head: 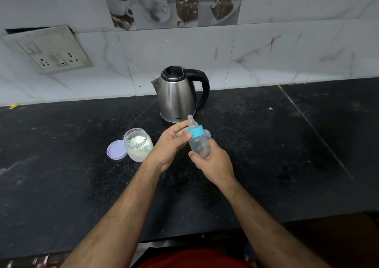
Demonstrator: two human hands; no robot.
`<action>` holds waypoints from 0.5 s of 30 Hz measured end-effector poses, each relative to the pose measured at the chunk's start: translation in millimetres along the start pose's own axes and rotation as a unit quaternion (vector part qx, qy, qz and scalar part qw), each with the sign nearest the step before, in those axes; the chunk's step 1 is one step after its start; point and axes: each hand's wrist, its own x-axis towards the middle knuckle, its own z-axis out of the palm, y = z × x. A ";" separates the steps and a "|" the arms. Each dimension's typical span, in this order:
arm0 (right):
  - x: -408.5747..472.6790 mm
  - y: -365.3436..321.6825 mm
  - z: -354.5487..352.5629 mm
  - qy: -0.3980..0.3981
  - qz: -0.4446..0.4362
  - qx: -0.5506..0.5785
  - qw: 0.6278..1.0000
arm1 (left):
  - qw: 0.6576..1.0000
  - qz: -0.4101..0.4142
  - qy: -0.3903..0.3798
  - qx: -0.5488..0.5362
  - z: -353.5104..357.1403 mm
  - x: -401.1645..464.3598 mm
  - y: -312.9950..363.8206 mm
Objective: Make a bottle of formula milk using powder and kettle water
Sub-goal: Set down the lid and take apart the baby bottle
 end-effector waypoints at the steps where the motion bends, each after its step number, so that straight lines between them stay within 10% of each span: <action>1: -1.2 -0.3 0.9 0.001 -0.004 0.003 1.000 | 1.000 0.002 0.011 -0.002 0.6 0.1 0.5; 15: 4.7 9.3 5.4 -0.014 0.004 0.027 1.000 | 1.000 -0.012 -0.020 0.001 3.3 -6.7 -0.8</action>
